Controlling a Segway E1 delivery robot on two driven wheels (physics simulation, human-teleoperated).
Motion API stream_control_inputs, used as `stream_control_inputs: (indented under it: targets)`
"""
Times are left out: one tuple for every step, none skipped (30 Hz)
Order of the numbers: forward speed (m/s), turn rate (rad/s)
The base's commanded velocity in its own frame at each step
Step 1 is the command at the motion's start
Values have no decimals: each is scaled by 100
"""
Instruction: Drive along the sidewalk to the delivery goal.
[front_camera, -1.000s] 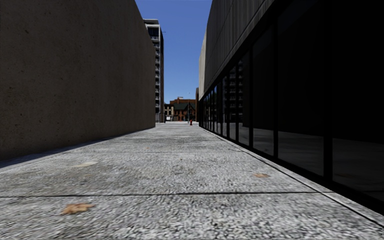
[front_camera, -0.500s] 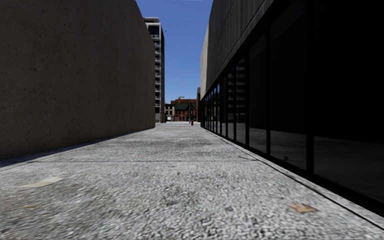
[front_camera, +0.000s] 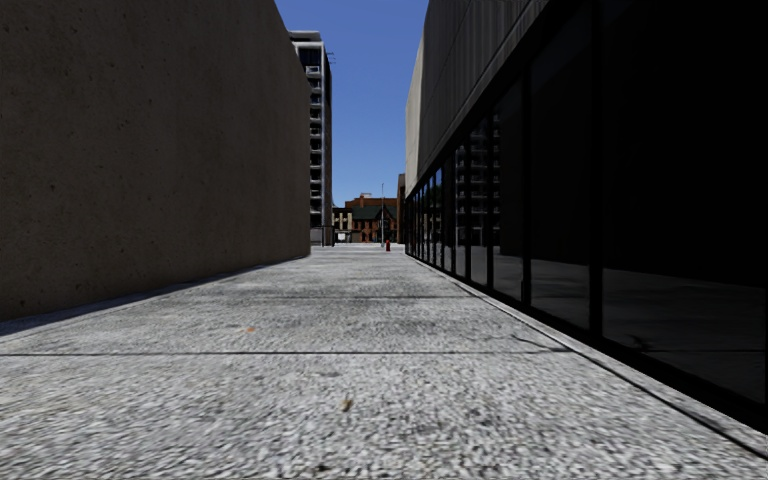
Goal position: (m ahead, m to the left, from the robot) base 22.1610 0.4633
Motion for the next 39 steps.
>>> stream_control_inputs:
  targets:
    - [200,0]
    - [200,0]
    - [200,0]
    - [200,0]
    - [200,0]
    - [200,0]
    - [200,0]
    - [200,0]
    - [200,0]
    - [200,0]
    - [200,0]
    - [200,0]
    - [200,0]
    - [200,0]
    - [200,0]
    - [200,0]
    - [200,0]
    - [200,0]
    - [200,0]
    - [200,0]
    - [200,0]
    - [200,0]
    - [200,0]
    - [200,0]
    - [200,0]
    - [200,0]
    - [200,0]
    - [200,0]
    - [200,0]
    - [200,0]
    - [200,0]
    - [200,0]
    - [200,0]
    - [200,0]
    - [200,0]
    - [200,0]
    - [200,0]
    - [200,0]
    - [200,0]
